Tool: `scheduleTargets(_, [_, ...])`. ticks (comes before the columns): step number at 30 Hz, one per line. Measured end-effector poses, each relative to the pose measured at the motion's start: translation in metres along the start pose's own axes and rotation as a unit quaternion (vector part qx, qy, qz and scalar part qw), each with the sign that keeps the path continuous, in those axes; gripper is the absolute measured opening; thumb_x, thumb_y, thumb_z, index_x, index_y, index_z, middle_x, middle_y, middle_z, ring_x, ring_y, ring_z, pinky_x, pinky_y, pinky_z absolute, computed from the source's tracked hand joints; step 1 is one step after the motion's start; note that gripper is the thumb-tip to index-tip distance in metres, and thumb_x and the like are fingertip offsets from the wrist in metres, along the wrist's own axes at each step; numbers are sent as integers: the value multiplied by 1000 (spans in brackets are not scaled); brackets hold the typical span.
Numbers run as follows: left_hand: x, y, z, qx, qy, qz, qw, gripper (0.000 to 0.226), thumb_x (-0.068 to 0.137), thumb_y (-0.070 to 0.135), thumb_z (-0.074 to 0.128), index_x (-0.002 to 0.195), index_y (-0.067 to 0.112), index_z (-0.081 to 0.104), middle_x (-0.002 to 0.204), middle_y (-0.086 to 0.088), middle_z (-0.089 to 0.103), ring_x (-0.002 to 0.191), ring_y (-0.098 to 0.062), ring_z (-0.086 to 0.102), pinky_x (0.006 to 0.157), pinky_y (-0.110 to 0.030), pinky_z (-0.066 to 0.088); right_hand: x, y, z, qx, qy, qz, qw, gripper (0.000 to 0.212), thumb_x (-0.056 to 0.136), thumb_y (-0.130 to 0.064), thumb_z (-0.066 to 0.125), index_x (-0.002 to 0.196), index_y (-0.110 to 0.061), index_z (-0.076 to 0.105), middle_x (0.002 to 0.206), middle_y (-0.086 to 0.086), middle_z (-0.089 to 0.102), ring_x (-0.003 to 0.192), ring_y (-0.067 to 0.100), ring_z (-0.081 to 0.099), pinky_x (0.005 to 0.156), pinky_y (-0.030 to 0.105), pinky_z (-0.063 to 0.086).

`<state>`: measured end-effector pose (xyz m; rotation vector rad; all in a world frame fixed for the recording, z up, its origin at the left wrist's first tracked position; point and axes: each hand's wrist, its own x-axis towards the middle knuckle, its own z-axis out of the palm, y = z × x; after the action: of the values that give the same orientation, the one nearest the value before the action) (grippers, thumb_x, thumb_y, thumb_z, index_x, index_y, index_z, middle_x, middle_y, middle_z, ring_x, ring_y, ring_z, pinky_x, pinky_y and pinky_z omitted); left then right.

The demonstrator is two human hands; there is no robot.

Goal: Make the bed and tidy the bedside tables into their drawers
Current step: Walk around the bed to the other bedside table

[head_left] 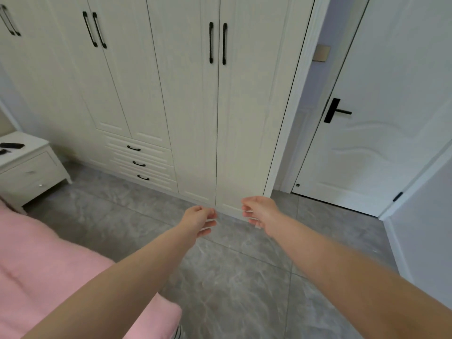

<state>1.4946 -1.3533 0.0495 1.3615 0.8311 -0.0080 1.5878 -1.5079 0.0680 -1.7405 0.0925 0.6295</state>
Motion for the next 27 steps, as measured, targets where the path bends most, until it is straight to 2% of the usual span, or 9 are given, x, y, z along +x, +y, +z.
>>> scheduleTargets(6, [65, 27, 3, -7, 16, -11, 1000, 4, 93, 16, 56, 93, 15, 61, 94, -3, 69, 87, -20, 65, 74, -29, 48, 70, -31, 16, -17, -37, -11, 999, 5, 89, -19, 64, 85, -19, 63, 77, -1, 64, 69, 14, 61, 66, 26, 45])
scheduleTargets(13, [157, 76, 21, -30, 62, -18, 997, 7, 92, 15, 57, 87, 15, 61, 87, -3, 68, 78, -18, 64, 69, -27, 46, 178, -81, 20, -37, -89, -11, 995, 6, 88, -19, 66, 93, -16, 64, 79, 0, 66, 70, 15, 61, 67, 27, 45])
scheduleTargets(18, [217, 119, 28, -57, 85, -14, 995, 8, 92, 14, 57, 88, 16, 63, 88, -3, 69, 78, -18, 65, 74, -30, 48, 254, -127, 27, -68, -122, -19, 990, 9, 86, -22, 68, 94, -18, 65, 81, -1, 68, 70, 13, 63, 72, 29, 47])
scheduleTargets(22, [252, 138, 20, -80, 99, -20, 992, 9, 93, 13, 56, 89, 16, 63, 87, -2, 69, 78, -18, 65, 75, -30, 47, 297, -148, 50, -83, -136, -16, 987, 7, 85, -22, 69, 91, -18, 66, 81, -1, 68, 69, 13, 64, 70, 28, 48])
scheduleTargets(27, [293, 155, -13, -102, 128, -25, 986, 8, 92, 14, 56, 88, 17, 63, 89, -2, 69, 78, -19, 66, 68, -27, 49, 336, -165, 102, -101, -158, -3, 982, 6, 86, -21, 68, 90, -18, 65, 79, -1, 67, 67, 12, 63, 66, 27, 46])
